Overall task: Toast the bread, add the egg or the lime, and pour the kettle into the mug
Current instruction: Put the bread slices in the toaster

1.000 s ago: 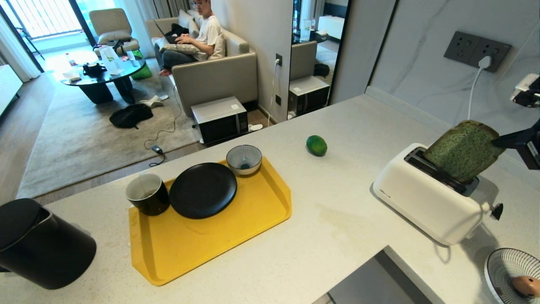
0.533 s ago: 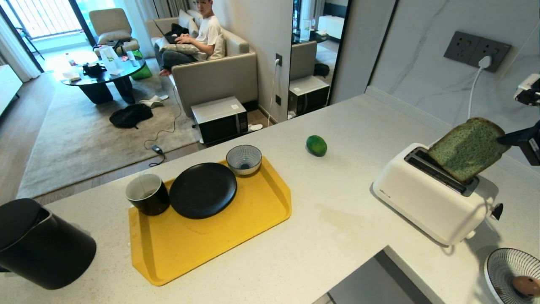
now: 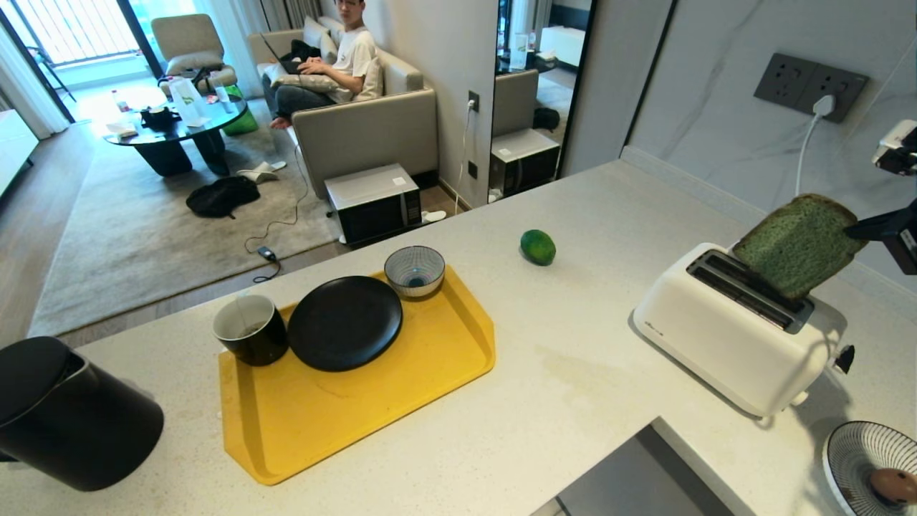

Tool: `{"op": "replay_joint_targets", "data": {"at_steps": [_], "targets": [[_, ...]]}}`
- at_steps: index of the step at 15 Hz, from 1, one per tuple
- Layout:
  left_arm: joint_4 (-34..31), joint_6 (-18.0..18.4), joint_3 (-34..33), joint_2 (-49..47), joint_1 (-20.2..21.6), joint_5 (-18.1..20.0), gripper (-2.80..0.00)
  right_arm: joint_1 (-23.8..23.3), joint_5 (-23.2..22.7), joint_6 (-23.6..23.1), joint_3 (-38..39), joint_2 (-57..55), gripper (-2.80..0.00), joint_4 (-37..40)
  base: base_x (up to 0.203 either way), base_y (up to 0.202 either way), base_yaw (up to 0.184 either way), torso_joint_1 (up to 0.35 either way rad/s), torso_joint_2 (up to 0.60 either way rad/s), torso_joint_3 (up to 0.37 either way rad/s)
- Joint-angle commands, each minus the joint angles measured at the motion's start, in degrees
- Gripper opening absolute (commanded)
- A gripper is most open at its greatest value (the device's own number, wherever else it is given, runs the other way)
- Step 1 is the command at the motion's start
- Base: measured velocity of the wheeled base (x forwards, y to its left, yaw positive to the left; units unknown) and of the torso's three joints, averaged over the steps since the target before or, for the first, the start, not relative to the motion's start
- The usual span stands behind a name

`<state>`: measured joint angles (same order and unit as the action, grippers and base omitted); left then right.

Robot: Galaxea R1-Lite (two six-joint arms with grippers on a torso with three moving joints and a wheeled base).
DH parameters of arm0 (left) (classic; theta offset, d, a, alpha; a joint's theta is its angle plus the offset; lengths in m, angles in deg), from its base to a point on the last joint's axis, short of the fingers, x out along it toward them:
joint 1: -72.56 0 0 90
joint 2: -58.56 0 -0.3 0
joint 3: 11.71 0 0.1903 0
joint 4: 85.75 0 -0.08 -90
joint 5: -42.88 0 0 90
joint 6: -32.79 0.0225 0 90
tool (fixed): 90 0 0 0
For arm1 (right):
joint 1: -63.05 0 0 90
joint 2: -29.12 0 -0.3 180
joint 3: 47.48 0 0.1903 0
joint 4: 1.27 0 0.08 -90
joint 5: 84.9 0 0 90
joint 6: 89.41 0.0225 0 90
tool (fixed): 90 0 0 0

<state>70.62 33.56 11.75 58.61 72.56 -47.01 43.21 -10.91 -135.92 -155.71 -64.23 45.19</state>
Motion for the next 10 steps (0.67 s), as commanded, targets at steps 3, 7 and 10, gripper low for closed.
{"op": "replay_joint_targets", "data": {"at_steps": [3, 7, 10], "targets": [[0.0, 0.0, 0.0, 0.0, 0.0, 0.0, -2.8, 0.0, -0.3, -1.8, 1.9, 1.0, -2.8, 0.6, 0.0, 0.0, 0.0, 0.0, 0.0, 0.0], [0.0, 0.0, 0.0, 0.0, 0.0, 0.0, -2.8, 0.1, -0.4, -2.5, 6.7, 3.3, -2.8, 0.8, 0.0, 0.0, 0.0, 0.0, 0.0, 0.0], [0.0, 0.0, 0.0, 0.0, 0.0, 0.0, -2.8, 0.1, -0.4, -3.2, 7.3, 3.5, -2.8, 0.6, 0.0, 0.0, 0.0, 0.0, 0.0, 0.0]]}}
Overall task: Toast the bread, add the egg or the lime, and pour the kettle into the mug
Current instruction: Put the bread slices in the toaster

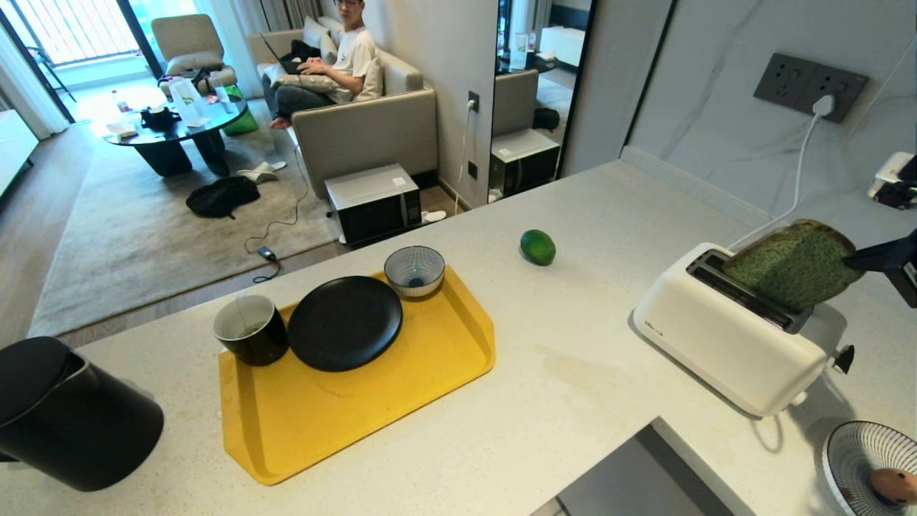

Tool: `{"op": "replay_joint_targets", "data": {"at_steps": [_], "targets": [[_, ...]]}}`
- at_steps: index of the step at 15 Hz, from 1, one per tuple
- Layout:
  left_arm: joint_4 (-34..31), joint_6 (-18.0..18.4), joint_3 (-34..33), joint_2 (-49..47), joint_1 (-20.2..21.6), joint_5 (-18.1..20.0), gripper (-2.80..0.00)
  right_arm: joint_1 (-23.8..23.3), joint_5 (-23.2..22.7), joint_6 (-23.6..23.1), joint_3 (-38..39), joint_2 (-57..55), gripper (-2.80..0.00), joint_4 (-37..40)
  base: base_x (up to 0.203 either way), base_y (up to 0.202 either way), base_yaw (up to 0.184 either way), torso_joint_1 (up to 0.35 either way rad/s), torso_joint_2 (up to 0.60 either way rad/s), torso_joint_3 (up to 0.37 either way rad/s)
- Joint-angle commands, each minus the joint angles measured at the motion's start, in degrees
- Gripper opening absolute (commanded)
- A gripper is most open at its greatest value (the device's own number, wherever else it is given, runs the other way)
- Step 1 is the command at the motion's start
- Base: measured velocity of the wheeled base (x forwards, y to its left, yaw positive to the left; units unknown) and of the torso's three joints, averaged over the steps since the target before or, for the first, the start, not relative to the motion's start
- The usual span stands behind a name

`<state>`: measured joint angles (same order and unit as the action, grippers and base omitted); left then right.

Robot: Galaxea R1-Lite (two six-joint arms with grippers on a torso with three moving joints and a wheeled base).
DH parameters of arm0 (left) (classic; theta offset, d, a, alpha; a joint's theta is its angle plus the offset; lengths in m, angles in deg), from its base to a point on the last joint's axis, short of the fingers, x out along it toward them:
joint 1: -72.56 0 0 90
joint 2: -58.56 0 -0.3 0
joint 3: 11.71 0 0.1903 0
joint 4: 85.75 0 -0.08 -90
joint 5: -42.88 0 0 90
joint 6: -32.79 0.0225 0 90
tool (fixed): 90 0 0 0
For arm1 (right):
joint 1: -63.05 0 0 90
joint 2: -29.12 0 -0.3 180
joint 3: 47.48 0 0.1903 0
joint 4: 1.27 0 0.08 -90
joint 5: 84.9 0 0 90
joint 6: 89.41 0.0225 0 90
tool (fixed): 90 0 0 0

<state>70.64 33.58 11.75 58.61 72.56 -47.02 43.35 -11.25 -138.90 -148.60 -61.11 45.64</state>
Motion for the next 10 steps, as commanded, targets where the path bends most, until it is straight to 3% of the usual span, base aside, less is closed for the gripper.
{"op": "replay_joint_targets", "data": {"at_steps": [1, 5, 10], "targets": [[0.0, 0.0, 0.0, 0.0, 0.0, 0.0, -2.8, 0.1, -0.1, -0.8, -0.1, 0.1, -2.8, 0.1, 0.0, 0.0, 0.0, 0.0, 0.0, 0.0], [0.0, 0.0, 0.0, 0.0, 0.0, 0.0, -2.8, 0.0, 0.1, -4.9, -0.3, -1.8, -2.8, 0.1, 0.0, 0.0, 0.0, 0.0, 0.0, 0.0], [0.0, 0.0, 0.0, 0.0, 0.0, 0.0, -2.8, 0.0, 0.4, -6.3, -0.7, -3.4, -2.8, 0.4, 0.0, 0.0, 0.0, 0.0, 0.0, 0.0]]}}
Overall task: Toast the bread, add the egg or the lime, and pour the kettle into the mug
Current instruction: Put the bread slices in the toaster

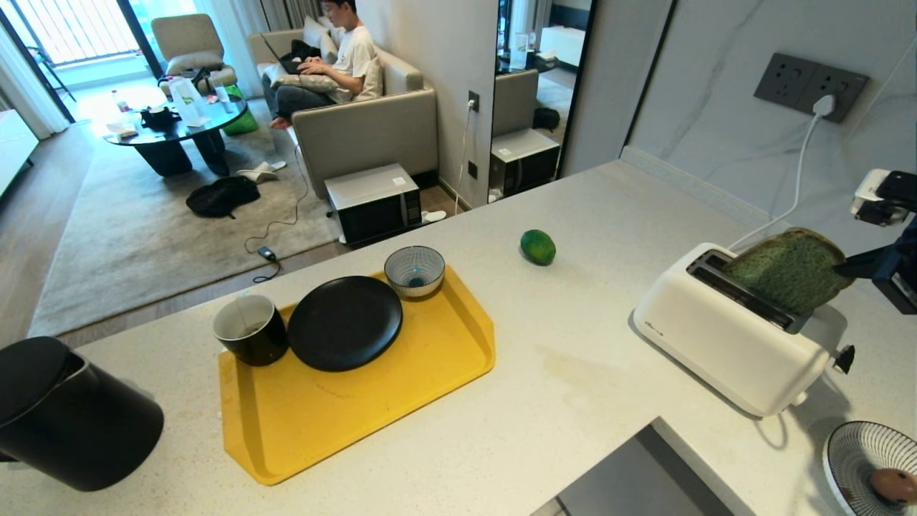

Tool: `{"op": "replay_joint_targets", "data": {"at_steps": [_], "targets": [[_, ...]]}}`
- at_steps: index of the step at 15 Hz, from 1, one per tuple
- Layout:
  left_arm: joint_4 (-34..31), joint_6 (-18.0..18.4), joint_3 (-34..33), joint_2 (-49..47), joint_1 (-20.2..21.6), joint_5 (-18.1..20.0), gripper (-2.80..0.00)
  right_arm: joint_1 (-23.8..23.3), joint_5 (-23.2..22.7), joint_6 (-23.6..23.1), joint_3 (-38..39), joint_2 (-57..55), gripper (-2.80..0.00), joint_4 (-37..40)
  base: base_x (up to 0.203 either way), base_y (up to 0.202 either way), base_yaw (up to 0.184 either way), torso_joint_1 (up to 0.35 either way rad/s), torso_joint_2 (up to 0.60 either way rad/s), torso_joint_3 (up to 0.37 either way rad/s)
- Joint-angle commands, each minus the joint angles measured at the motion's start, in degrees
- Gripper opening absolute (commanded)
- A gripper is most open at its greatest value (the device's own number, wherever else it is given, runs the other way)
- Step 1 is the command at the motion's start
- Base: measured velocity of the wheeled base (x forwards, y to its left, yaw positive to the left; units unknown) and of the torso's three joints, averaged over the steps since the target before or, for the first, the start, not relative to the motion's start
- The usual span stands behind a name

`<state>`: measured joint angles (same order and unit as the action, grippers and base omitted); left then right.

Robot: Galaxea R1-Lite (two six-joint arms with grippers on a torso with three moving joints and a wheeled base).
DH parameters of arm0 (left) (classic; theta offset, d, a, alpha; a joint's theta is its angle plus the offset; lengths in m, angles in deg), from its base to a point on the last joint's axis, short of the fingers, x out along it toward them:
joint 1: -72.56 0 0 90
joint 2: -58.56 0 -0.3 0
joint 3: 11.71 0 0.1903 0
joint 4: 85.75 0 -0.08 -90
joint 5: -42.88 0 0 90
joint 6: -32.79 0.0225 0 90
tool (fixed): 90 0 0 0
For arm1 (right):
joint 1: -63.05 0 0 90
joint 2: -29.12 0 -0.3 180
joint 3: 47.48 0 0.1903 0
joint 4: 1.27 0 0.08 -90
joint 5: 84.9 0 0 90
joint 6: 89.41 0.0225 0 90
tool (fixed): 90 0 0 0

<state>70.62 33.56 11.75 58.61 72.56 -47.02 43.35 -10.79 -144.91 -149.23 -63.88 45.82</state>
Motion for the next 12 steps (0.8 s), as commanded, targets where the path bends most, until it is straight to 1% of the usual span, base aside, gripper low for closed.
{"op": "replay_joint_targets", "data": {"at_steps": [1, 7, 8, 12], "targets": [[0.0, 0.0, 0.0, 0.0, 0.0, 0.0, -2.8, 0.0, 0.0, -0.4, -0.2, -0.8, -2.8, 0.2, 0.0, 0.0, 0.0, 0.0, 0.0, 0.0], [0.0, 0.0, 0.0, 0.0, 0.0, 0.0, -2.8, 0.0, 0.0, -1.8, -0.4, -1.2, -2.8, 0.1, 0.0, 0.0, 0.0, 0.0, 0.0, 0.0], [0.0, 0.0, 0.0, 0.0, 0.0, 0.0, -2.8, 0.1, 0.1, -1.7, -0.3, -1.2, 0.0, 0.1, 0.0, 0.0, 0.0, 0.0, 0.0, 0.0], [0.0, 0.0, 0.0, 0.0, 0.0, 0.0, -2.8, 0.0, 0.0, -1.5, -0.2, -1.0, 0.0, 0.1, 0.0, 0.0, 0.0, 0.0, 0.0, 0.0]]}}
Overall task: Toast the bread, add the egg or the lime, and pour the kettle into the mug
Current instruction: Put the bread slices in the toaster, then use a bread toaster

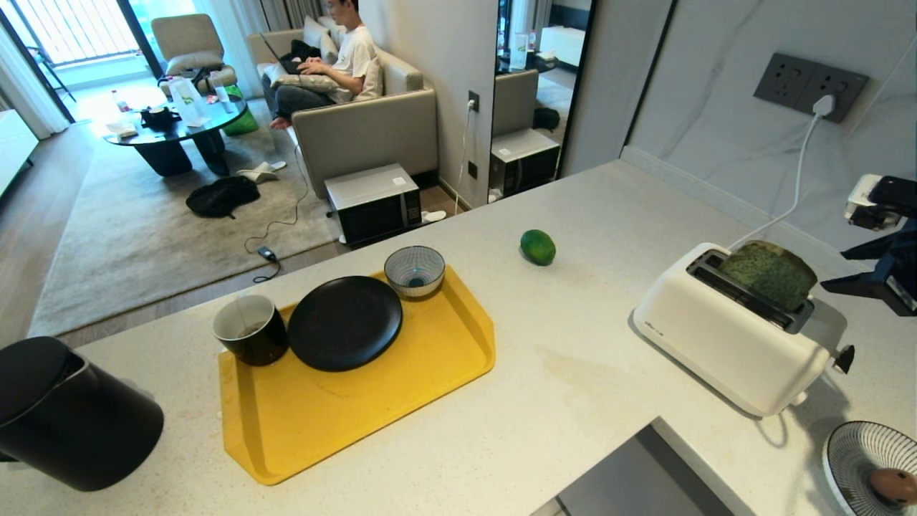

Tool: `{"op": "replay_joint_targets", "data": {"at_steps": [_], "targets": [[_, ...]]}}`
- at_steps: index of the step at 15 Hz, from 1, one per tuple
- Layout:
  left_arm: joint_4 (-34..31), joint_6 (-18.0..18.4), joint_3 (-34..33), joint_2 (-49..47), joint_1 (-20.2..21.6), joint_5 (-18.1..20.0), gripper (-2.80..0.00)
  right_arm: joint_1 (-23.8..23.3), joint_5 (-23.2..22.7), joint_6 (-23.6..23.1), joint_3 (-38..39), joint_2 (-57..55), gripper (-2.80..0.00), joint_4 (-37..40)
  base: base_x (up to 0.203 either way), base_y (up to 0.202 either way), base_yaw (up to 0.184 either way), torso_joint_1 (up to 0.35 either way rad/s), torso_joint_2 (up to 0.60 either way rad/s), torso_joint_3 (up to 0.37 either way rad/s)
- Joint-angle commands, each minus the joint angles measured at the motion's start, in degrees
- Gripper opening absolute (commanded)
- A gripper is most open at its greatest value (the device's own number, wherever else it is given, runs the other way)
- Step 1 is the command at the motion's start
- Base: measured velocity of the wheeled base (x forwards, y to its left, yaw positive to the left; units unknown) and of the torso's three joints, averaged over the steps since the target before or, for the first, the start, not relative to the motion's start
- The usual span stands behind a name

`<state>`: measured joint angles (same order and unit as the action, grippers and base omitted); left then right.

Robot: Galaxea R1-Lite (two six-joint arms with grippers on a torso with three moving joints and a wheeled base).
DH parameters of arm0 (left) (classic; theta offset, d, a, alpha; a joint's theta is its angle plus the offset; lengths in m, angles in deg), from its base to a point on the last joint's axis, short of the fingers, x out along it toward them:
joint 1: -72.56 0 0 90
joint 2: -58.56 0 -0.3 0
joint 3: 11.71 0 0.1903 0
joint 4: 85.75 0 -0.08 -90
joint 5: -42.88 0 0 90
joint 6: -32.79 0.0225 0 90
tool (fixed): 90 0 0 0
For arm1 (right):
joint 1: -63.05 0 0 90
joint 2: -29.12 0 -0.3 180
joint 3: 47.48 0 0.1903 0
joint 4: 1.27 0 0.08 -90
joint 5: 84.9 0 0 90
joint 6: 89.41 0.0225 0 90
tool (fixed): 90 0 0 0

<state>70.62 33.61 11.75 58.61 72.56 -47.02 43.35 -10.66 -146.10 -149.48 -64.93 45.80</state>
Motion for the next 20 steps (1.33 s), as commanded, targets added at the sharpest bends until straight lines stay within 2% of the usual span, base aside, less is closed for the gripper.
{"op": "replay_joint_targets", "data": {"at_steps": [1, 4, 8, 11, 13, 16, 19, 20], "targets": [[0.0, 0.0, 0.0, 0.0, 0.0, 0.0, -2.8, -0.1, -0.3, -0.2, 0.1, 0.3, 0.0, 0.2, 0.0, 0.0, 0.0, 0.0, 0.0, 0.0], [0.0, -0.2, 0.0, 0.0, 0.0, 0.0, -2.8, -0.1, -0.7, 1.7, 0.6, 2.2, 0.0, 0.4, 0.0, 0.0, 0.0, 0.0, 0.0, 0.0], [0.0, -0.3, 0.0, 0.0, 0.0, 0.1, -2.8, -0.5, -5.0, 13.1, 1.7, 7.3, 0.0, 1.0, 0.0, 0.0, 0.0, 0.0, 0.0, 0.0], [0.0, -0.3, 0.0, 0.0, 0.0, 0.0, -2.8, -1.1, -11.1, 24.4, 3.5, 12.5, 0.0, 2.8, 0.0, 0.0, 0.0, 0.0, 0.0, 0.0], [0.0, -0.3, 0.0, 0.0, 0.0, 0.0, -2.8, -3.2, -14.2, 28.8, 6.2, 16.8, 0.0, 2.9, 0.0, 0.0, 0.0, 0.0, 0.0, 0.0], [0.0, -0.3, 0.0, 0.0, 0.0, 0.0, -2.8, -6.6, -15.3, 31.9, 10.3, 21.3, 0.0, 3.0, 0.0, 0.0, 0.0, 0.0, 0.0, 0.0], [0.0, -0.3, 0.0, 0.0, 0.0, 0.0, -2.8, -7.1, -15.3, 42.5, 11.4, 24.3, 0.0, 2.6, 0.0, 0.0, 0.0, 0.0, 0.0, 0.0], [0.0, -0.3, 0.0, 0.0, 0.0, 0.0, -2.8, -7.2, -15.4, 43.1, 11.5, 25.1, 0.0, 2.4, 0.0, 0.0, 0.0, 0.0, 0.0, 0.0]]}}
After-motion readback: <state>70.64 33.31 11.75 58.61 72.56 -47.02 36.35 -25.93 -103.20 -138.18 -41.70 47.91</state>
